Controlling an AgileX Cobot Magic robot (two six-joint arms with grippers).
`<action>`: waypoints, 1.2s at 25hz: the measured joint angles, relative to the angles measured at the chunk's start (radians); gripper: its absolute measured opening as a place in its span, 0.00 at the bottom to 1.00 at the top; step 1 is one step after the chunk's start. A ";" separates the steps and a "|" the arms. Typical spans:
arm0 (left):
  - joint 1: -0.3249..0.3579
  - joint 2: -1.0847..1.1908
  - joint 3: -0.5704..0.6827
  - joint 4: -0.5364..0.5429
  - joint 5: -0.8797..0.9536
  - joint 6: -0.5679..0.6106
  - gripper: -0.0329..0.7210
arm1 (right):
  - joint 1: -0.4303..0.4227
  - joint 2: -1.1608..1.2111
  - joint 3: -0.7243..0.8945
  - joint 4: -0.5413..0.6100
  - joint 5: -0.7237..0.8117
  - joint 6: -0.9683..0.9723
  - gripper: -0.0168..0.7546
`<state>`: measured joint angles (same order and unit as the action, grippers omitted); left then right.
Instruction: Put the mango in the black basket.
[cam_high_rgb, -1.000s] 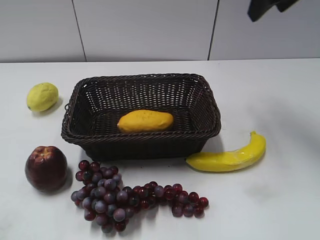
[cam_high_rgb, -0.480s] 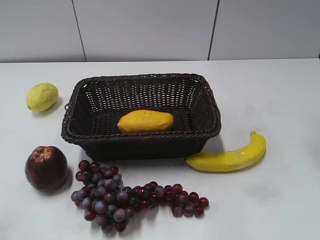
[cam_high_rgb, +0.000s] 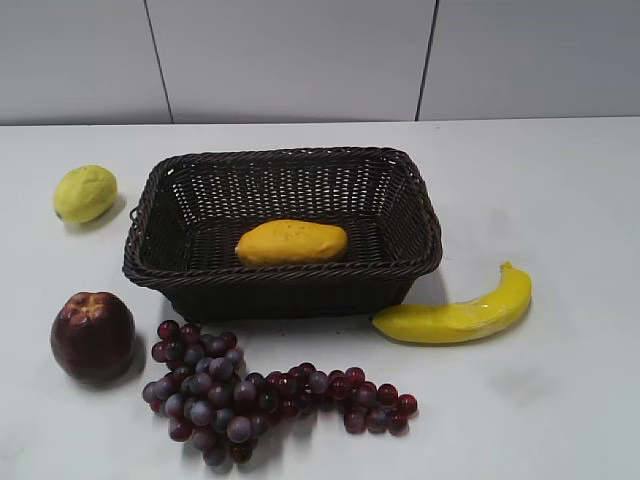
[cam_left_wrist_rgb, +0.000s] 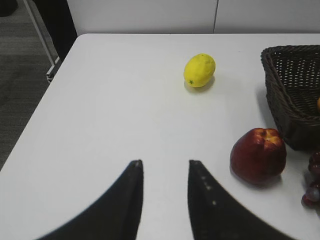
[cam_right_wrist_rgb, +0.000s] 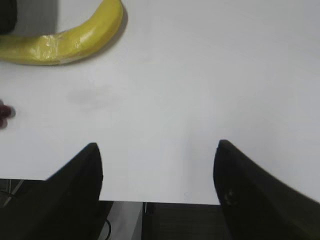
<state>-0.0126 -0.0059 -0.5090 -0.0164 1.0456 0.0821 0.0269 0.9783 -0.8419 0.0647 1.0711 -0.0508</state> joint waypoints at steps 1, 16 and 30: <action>0.000 0.000 0.000 0.000 0.000 0.000 0.36 | 0.000 -0.041 0.029 -0.003 -0.002 0.000 0.71; 0.000 0.000 0.000 0.000 0.000 0.000 0.36 | 0.000 -0.622 0.335 0.003 -0.009 0.001 0.79; 0.000 0.000 0.000 0.000 0.000 0.000 0.36 | 0.000 -0.871 0.338 0.003 -0.015 0.001 0.79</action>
<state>-0.0126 -0.0059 -0.5090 -0.0164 1.0456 0.0821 0.0269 0.1073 -0.5040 0.0678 1.0556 -0.0497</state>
